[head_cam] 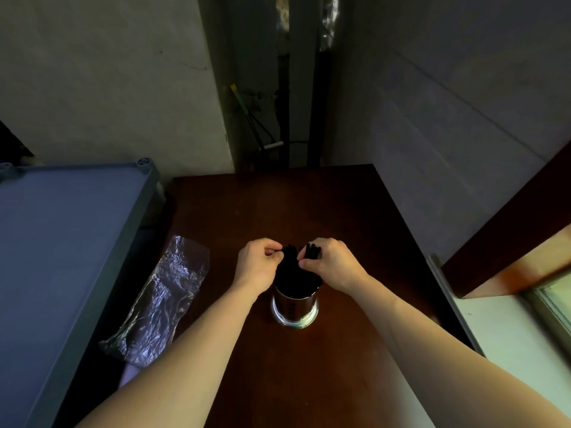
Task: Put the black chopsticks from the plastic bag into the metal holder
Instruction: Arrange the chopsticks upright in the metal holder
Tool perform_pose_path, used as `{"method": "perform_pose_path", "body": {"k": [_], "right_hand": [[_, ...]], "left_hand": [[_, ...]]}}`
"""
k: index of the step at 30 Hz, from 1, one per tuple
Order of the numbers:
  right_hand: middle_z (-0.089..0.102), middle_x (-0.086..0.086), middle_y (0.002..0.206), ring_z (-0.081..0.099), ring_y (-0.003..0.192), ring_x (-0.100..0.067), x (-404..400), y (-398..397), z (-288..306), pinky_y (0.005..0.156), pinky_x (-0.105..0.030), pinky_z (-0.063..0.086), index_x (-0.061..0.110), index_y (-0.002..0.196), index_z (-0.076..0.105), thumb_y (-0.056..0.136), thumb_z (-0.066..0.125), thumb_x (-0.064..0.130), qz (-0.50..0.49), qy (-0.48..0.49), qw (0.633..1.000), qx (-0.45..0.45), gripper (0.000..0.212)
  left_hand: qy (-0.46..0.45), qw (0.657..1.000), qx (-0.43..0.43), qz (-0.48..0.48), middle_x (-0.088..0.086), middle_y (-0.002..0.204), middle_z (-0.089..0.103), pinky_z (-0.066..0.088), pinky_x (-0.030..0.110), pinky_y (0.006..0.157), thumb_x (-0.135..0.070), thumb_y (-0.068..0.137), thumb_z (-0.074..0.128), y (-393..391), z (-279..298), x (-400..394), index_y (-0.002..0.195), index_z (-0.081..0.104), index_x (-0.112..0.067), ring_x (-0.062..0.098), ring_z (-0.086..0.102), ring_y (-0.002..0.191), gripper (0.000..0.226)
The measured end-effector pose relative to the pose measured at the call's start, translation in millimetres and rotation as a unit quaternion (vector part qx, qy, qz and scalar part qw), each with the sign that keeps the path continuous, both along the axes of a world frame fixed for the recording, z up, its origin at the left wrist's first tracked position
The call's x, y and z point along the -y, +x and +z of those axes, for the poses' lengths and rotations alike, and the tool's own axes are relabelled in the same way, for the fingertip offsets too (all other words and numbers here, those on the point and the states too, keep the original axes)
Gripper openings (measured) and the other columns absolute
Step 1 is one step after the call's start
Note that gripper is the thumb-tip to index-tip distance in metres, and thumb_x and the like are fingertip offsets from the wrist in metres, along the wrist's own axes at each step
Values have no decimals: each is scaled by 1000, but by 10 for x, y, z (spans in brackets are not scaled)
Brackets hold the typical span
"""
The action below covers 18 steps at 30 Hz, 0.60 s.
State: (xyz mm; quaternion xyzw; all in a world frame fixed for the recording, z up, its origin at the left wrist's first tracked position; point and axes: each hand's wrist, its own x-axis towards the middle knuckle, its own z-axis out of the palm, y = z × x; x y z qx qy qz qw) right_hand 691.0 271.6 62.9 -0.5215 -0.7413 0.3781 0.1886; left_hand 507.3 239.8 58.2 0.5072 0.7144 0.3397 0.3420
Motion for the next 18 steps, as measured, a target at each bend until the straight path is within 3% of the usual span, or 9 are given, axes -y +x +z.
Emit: {"method": "perform_pose_path", "body": {"k": [3, 7, 9, 12, 15, 18], "right_hand": [[54, 7, 122, 44, 115, -15, -8, -6, -124, 91, -28, 39, 25, 93, 76, 89, 75, 22, -4, 29, 1000, 8, 5], [47, 9, 125, 43, 119, -19, 2, 5, -269, 97, -35, 42, 26, 87, 74, 88, 75, 18, 0, 10, 1000, -1, 8], [48, 9, 122, 50, 115, -20, 14, -7, -323, 93, -34, 47, 21, 85, 74, 86, 75, 14, -5, -1, 1000, -20, 7], [50, 9, 115, 57, 104, -17, -5, -22, -352, 79, -21, 48, 19, 87, 74, 84, 76, 12, -13, -6, 999, -37, 7], [53, 8, 114, 58, 100, -15, -39, -9, -309, 75, -20, 47, 24, 101, 71, 85, 77, 19, -12, -16, 1000, -18, 18], [58, 9, 119, 57, 105, -12, -14, 56, -250, 84, -29, 52, 33, 123, 61, 84, 79, 30, -26, -19, 999, -35, 44]], "left_hand": [[10, 1000, -12, -9, -3, 102, 69, 43, 9, 65, -16, 94, 68, 6, 2, -1, 110, 74, -20, -2, 60, 84, 18], [10, 1000, 0, -25, -5, 99, 70, 45, 11, 66, -16, 94, 68, 5, -10, -1, 107, 76, -22, 1, 63, 87, 16], [8, 1000, 10, -26, -6, 97, 70, 47, 13, 67, -17, 94, 68, -1, -13, -5, 105, 76, -24, 3, 65, 89, 15], [5, 999, 19, -28, -8, 96, 70, 54, 21, 74, -17, 94, 68, -13, -9, -5, 102, 76, -25, 8, 67, 92, 14], [8, 999, 20, -27, -8, 97, 71, 59, 31, 80, -18, 96, 66, -58, -26, -2, 102, 76, -25, 12, 69, 93, 14], [16, 1000, 15, -22, -9, 104, 70, 52, 23, 73, -29, 97, 64, -153, -43, 7, 108, 73, -28, 13, 69, 95, 14]]}}
